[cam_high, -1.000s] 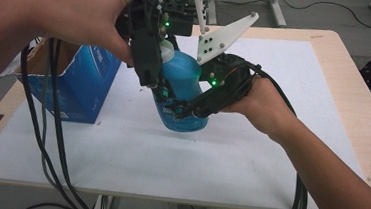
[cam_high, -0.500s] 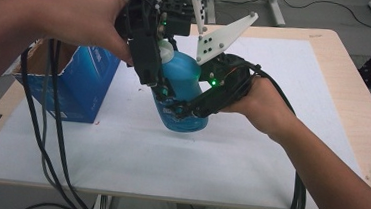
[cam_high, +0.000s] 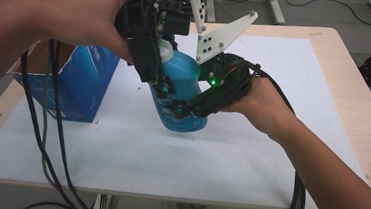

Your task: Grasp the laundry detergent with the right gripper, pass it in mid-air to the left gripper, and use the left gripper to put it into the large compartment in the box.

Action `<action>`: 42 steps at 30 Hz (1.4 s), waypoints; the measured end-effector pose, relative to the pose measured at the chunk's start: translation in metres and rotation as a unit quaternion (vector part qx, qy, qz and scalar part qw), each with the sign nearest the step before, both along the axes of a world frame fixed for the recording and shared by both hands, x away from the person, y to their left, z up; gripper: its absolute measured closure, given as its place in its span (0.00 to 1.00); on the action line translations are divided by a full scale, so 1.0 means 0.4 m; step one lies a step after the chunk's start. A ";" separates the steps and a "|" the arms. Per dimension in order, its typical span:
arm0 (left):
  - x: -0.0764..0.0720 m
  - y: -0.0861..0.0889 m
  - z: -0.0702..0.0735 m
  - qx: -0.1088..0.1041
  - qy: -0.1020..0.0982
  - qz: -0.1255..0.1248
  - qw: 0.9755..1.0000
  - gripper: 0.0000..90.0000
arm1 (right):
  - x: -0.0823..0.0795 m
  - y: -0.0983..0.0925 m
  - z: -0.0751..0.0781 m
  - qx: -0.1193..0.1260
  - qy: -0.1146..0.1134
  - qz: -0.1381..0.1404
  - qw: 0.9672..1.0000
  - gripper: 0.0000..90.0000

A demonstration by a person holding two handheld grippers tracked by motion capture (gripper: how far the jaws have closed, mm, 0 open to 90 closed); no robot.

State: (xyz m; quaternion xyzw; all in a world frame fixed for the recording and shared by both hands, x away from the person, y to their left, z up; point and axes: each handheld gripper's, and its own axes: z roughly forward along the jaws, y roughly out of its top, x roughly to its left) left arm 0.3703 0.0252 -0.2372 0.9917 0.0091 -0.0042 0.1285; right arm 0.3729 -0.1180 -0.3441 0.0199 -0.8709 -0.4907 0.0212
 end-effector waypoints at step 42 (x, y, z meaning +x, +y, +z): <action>0.006 0.087 0.118 -0.004 0.001 0.122 0.993 0.42 | 0.024 -0.199 0.019 -0.161 0.056 -0.064 0.983 0.11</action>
